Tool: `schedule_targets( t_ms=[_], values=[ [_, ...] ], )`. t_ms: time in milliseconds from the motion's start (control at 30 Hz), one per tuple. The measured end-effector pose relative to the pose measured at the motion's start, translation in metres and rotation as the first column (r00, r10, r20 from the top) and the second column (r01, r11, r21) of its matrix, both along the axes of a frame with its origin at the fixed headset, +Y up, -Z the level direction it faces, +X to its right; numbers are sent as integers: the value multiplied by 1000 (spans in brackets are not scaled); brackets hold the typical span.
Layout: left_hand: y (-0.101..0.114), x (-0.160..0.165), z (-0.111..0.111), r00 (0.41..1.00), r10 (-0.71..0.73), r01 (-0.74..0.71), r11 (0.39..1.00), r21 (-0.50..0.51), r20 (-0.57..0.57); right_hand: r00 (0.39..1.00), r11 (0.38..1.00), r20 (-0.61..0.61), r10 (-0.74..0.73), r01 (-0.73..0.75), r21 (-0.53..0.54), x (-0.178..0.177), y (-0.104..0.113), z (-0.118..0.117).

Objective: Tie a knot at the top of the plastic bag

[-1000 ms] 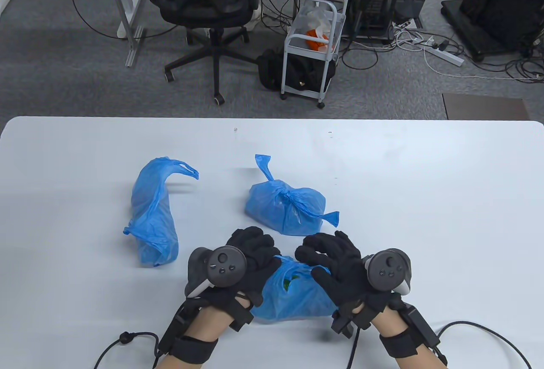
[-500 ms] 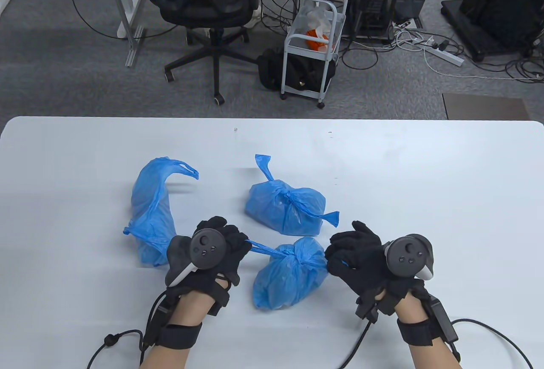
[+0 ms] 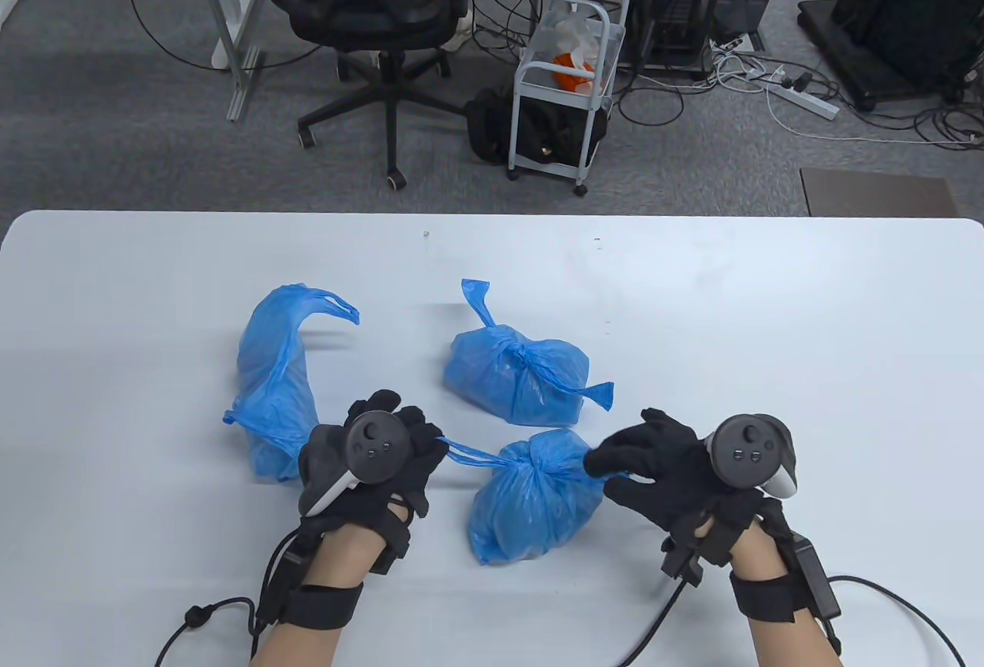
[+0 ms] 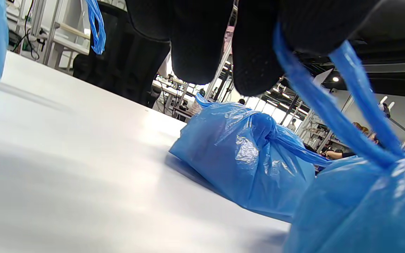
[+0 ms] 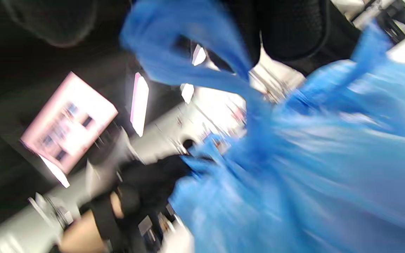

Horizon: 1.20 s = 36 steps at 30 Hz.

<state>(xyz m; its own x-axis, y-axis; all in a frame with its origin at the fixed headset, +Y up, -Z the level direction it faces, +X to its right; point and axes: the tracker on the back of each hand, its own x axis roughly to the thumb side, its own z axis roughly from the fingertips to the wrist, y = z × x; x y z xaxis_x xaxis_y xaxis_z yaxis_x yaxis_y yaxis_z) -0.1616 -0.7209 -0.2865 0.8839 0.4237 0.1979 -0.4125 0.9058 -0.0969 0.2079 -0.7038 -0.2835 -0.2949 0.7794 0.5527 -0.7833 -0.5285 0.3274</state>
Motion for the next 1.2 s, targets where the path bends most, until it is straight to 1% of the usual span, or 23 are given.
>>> schedule_targets(
  t_ms=[33, 67, 133, 200, 233, 333, 433, 467, 500, 533, 567, 633, 700, 767, 867, 933, 967, 1033, 1100, 1200],
  values=[
    [-1, 2, 1, 1000, 6, -5, 1000, -15, 7, 997, 997, 24, -77, 76, 26, -1, 0, 1],
    [-2, 5, 1, 1000, 14, -14, 1000, -21, 24, 992, 993, 56, -112, 110, 45, -3, 0, 3],
    [1, 11, 6, 999, -5, 6, 1000, -14, 52, 993, 993, 63, -100, 96, 73, -12, -2, 7],
    [8, 21, 13, 996, -43, 42, 999, 22, 78, 997, 993, 71, 7, -15, 115, -25, -7, 10],
    [14, 26, 17, 994, -68, 64, 997, 46, 88, 992, 984, 54, 115, -121, 127, -35, -12, 12],
    [27, 43, 30, 979, -156, 145, 986, 86, 131, 954, 943, 9, 301, -299, 144, -54, -24, 13],
    [34, 55, 41, 961, -203, 191, 978, 83, 185, 918, 914, -18, 396, -392, 108, -64, -33, 10],
    [35, 57, 46, 952, -225, 208, 973, 99, 208, 902, 900, -33, 430, -425, 96, -65, -36, 9],
    [35, 57, 52, 933, -278, 256, 959, 123, 228, 893, 892, -38, 448, -443, 90, -66, -39, 9],
    [35, 56, 55, 921, -314, 289, 948, 136, 231, 891, 890, -36, 452, -448, 87, -66, -40, 8],
    [33, 52, 60, 906, -353, 329, 934, 138, 234, 890, 889, -43, 455, -451, 74, -66, -41, 7],
    [27, 45, 66, 906, -356, 339, 934, 111, 230, 883, 884, -53, 467, -465, 53, -66, -43, 6],
    [17, 37, 72, 913, -334, 325, 942, 81, 235, 875, 877, -56, 481, -478, 46, -66, -44, 5],
    [1, 30, 81, 914, -329, 328, 944, 43, 236, 867, 869, -72, 494, -493, 33, -65, -44, 6],
    [-18, 25, 88, 906, -339, 352, 936, -5, 254, 828, 831, -94, 553, -556, -6, -64, -47, 7],
    [-26, 25, 87, 901, -332, 358, 932, -46, 281, 804, 807, -110, 585, -590, -27, -64, -48, 8],
    [-27, 26, 86, 905, -324, 355, 932, -69, 278, 801, 803, -88, 592, -596, -23, -64, -48, 9],
    [-29, 29, 84, 900, -330, 356, 933, -45, 286, 798, 798, -39, 601, -602, -13, -65, -48, 9],
    [-31, 29, 83, 893, -345, 374, 926, -50, 289, 790, 790, 1, 613, -613, 2, -66, -48, 9],
    [-34, 26, 82, 905, -318, 355, 931, -89, 283, 754, 754, 38, 655, -656, 28, -69, -47, 10]
  ],
)
